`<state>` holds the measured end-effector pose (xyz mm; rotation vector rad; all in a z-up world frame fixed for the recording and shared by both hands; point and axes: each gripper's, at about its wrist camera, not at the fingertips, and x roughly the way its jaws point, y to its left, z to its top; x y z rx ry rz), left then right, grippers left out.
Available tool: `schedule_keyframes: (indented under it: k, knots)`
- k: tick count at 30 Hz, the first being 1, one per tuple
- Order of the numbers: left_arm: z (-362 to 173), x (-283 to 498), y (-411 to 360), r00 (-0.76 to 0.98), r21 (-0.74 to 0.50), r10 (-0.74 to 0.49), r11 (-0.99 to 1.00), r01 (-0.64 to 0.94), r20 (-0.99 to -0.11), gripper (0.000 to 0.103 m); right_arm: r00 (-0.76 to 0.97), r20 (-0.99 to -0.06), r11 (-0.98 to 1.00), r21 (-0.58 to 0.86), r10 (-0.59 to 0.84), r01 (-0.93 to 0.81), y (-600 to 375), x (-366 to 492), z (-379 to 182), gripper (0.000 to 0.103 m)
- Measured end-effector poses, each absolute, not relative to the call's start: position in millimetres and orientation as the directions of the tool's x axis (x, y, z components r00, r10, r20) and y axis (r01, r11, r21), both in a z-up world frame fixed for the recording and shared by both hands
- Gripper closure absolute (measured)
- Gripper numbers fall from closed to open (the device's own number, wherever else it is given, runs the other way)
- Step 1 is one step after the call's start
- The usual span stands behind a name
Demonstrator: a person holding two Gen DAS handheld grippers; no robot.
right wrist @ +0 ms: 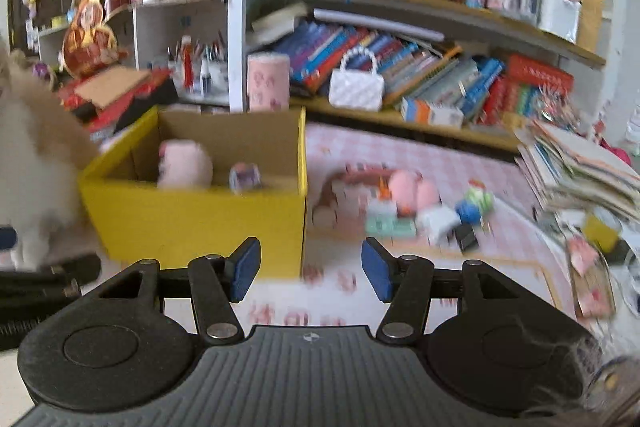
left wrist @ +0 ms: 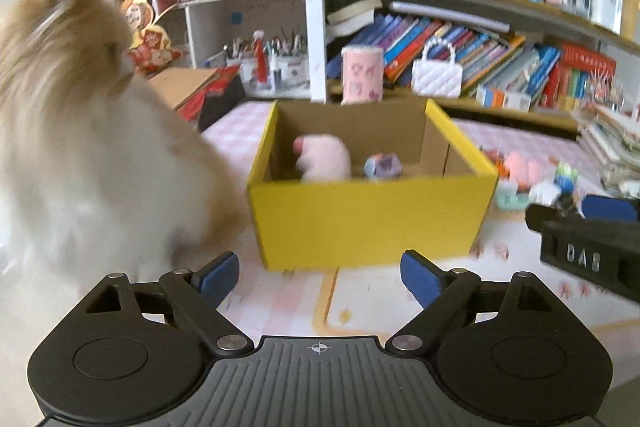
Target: Organize objects
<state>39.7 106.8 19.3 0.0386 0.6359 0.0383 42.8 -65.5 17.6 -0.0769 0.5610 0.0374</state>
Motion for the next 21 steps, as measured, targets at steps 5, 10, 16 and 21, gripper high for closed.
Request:
schedule_keyframes:
  k: [5,10,16,21]
  knots:
    - [6.7,12.6,108.9,0.775,0.057,0.066,0.998,-0.039,-0.628,0.013,0.819,-0.573,0.996,-0.066,0.011,-0.060,-57.9,5.2,-3.0,0.049]
    - [0.6,-7.4,103.1,0.763,0.066,0.048,0.998,-0.007,-0.645,0.013,0.807,-0.590,0.996,-0.066,0.012,-0.063,-57.9,-19.1,-11.1,0.047]
    - [-2.7,-17.4,93.2,0.755,0.067,0.010,0.997,0.045,-0.656,0.013,0.789,-0.613,0.998,-0.063,-0.047,0.011,-70.9,-37.6,-19.4,0.043]
    - [-4.7,-18.5,77.5,0.748,0.068,-0.040,0.991,0.113,-0.663,0.011,0.781,-0.616,0.994,-0.067,-0.105,0.081,-85.0,-46.9,-20.1,0.040]
